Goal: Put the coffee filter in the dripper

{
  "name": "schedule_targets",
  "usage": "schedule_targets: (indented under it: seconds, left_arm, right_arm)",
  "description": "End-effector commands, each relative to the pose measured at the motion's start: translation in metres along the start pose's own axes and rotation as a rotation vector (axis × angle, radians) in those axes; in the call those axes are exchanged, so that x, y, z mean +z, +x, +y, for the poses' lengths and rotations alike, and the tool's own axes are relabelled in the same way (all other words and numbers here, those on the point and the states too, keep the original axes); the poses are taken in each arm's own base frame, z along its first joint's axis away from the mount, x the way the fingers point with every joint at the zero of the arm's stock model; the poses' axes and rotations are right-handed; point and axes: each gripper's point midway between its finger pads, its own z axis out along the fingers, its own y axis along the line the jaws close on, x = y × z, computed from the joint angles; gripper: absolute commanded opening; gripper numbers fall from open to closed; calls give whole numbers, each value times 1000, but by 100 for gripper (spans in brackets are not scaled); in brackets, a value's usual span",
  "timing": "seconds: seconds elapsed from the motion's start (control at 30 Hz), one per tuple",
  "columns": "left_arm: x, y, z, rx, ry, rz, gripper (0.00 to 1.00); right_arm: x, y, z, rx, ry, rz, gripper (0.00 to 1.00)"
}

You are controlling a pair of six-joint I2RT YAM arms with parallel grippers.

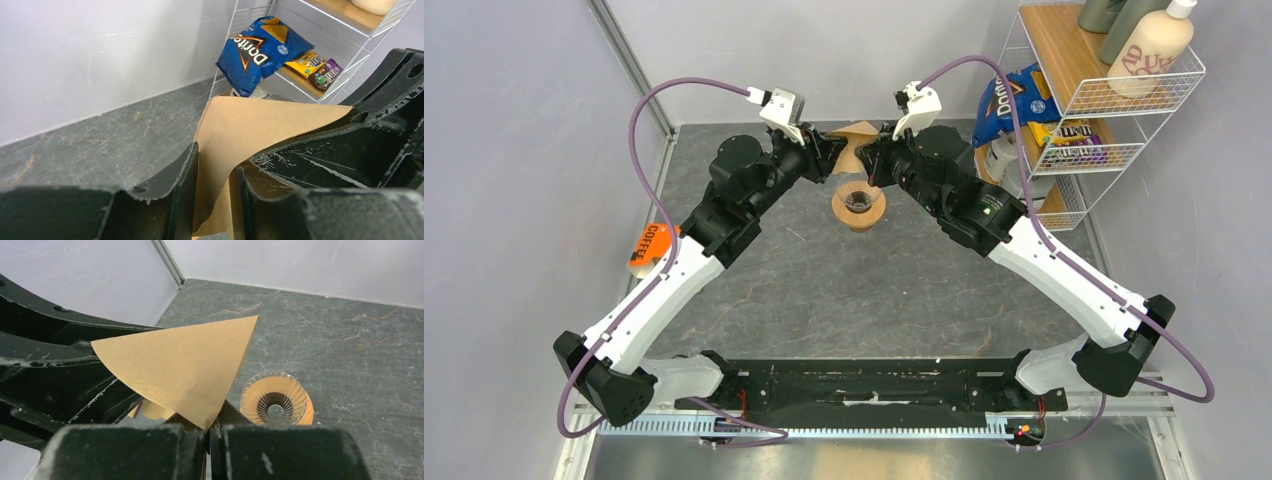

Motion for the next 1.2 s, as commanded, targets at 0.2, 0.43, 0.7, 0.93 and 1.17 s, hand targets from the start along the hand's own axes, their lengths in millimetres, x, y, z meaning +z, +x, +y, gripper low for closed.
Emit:
schedule_targets:
  seconds: [0.2, 0.43, 0.7, 0.93, 1.17]
  left_arm:
    - [-1, -22, 5, 40, -58, -57, 2]
    - [1, -19, 6, -38, -99, -62, 2]
    - [2, -22, 1, -114, -106, -82, 2]
    - [3, -24, 4, -116, -127, -91, 2]
    - [4, -23, 2, -105, -117, -85, 11]
  right_arm:
    - [-6, -31, 0, 60, 11, -102, 21]
    - [2, -49, 2, 108, 15, -199, 56]
    - [18, -47, -7, 107, 88, -212, 51]
    - [18, -34, -6, 89, 77, -158, 45]
    - [17, -31, -12, 49, 101, -145, 4]
